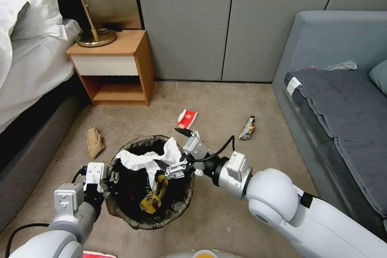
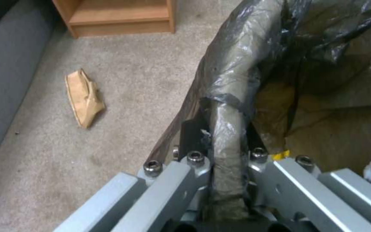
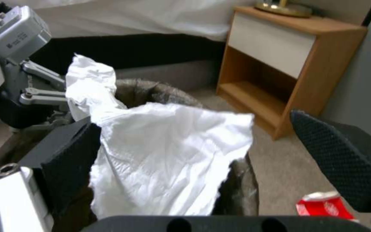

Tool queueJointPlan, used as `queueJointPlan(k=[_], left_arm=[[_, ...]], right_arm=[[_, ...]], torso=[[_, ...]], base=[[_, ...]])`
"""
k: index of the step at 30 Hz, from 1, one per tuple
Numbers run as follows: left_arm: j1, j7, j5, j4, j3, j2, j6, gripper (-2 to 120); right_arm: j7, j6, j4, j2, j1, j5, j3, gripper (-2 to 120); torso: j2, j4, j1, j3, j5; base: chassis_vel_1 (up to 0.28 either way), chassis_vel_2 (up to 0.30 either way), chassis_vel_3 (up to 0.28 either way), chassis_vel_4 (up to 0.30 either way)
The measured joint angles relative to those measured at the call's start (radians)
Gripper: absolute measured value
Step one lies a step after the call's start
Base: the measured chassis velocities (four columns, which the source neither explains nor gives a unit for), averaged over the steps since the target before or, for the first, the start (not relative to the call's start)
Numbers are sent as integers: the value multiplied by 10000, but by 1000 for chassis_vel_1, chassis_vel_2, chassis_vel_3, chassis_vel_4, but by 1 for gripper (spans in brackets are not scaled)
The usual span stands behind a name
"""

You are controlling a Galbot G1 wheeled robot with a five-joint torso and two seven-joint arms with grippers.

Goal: Pick up the trash bin, then pick up the garbage from the floor and place it into the trash bin.

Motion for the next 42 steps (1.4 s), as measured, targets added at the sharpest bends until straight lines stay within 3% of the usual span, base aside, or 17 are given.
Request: queueJointPlan(k=[5,9,10,12,13,16,18,20,23,34,37,40,42], left_arm=[[-7,2,0,0,-2,3,0,1],[-4,6,-1,0,-12,28,0,1],[-4,6,-1,0,-12,28,0,1],[-16,7,-1,0,-13,35,0,1],[-16,7,-1,0,-13,35,0,1],[-28,8,-1,0,-10,34,0,1],[-30,8,-1,0,-9,35,0,1],[-51,8,-1,0,-9,32,0,1],[-67,8,-1,0,-5,23,0,1],[-98,9,-5,0,-10,43,0,1],[-109,8,-6,0,-10,44,0,1],[-115,8,-8,0,-12,46,0,1],[-115,8,-7,0,-13,47,0,1]], right_arm=[[827,-890,241,-13,144,1026,-115,100],[2853,-2381,681,57,566,3834,-447,100],[2853,-2381,681,57,566,3834,-447,100],[4059,-2900,792,159,879,5104,-659,100],[4059,-2900,792,159,879,5104,-659,100],[5475,-3120,811,326,1261,6474,-899,100],[5697,-3124,798,354,1324,6657,-944,100],[6595,-3125,725,478,1582,7752,-1108,100],[7047,-3123,615,569,1720,8081,-1257,100],[7006,-3079,544,704,1834,7628,-1325,100],[6195,-2861,661,628,1812,6686,-1157,100],[4641,-2044,833,408,1603,4953,-733,100],[4256,-1879,938,327,1499,4658,-508,100]], torso=[[0,0,0,0,-1],[0,0,0,0,-1],[0,0,0,0,-1],[0,1,0,0,-1],[0,1,0,0,-1],[0,0,0,0,-1],[0,0,0,0,-1],[0,1,0,0,-1],[0,1,0,0,-1],[0,0,0,0,-1],[0,1,0,0,-1],[0,0,0,0,1],[0,0,0,0,1]], base=[[0,0,0,0],[0,0,0,0],[0,0,0,0],[0,0,0,0],[0,0,0,0],[0,0,0,0],[0,0,0,0],[0,0,0,0],[0,0,0,0],[0,0,0,0],[0,0,0,0],[0,0,0,0],[0,0,0,0]])
